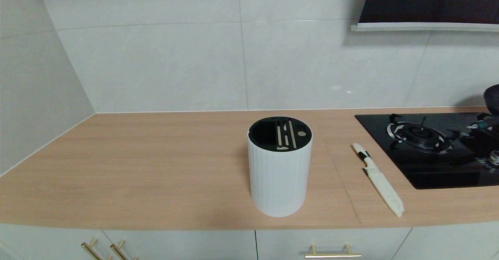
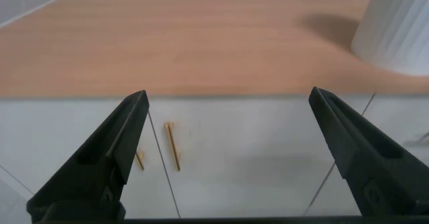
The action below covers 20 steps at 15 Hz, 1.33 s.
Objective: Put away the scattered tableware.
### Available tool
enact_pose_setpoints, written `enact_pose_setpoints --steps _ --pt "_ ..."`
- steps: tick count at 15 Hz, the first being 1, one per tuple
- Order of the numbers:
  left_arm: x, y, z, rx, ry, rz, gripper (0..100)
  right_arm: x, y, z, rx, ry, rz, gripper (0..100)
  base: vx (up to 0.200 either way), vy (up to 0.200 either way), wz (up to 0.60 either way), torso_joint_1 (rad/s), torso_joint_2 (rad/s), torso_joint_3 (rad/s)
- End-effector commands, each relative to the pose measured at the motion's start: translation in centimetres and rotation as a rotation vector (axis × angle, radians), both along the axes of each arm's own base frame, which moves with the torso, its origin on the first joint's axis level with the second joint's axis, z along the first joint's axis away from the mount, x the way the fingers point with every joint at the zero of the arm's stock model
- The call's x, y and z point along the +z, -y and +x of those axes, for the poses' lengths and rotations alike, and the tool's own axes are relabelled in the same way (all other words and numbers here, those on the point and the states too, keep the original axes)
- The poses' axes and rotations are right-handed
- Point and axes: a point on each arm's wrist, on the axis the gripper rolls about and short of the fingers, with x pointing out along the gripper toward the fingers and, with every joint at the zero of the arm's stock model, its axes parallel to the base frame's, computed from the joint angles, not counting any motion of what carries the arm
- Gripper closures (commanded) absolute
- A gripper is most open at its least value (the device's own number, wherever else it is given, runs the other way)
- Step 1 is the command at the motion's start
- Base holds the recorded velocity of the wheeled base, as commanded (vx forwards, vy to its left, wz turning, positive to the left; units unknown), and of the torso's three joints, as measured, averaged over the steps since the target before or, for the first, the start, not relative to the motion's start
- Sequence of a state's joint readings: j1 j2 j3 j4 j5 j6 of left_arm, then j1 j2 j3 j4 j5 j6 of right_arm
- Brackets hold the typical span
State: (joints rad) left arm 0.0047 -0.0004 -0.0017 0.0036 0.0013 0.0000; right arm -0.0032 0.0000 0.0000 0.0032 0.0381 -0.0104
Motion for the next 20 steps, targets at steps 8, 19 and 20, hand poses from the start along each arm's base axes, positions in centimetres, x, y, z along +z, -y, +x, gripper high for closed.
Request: enact_pose_setpoints --steps 8,19,20 --pt "0.0 0.0 0.0 0.002 0.0 0.0 0 0.0 0.0 0.01 0.0 -0.001 0.0 0 0.0 0.0 0.0 0.245 -0.53 -0.28" --pt "0.0 0.0 0.0 0.0 0.0 0.0 0 0.0 0.0 0.0 0.0 0.0 -0.01 0 0.0 0.0 0.0 0.003 -0.01 -0.004" --pt "0.0 0.0 0.0 0.0 0.0 0.0 0 0.5 -0.01 -0.1 0.005 0.024 -0.013 0 0.0 0.0 0.0 0.0 0.0 0.0"
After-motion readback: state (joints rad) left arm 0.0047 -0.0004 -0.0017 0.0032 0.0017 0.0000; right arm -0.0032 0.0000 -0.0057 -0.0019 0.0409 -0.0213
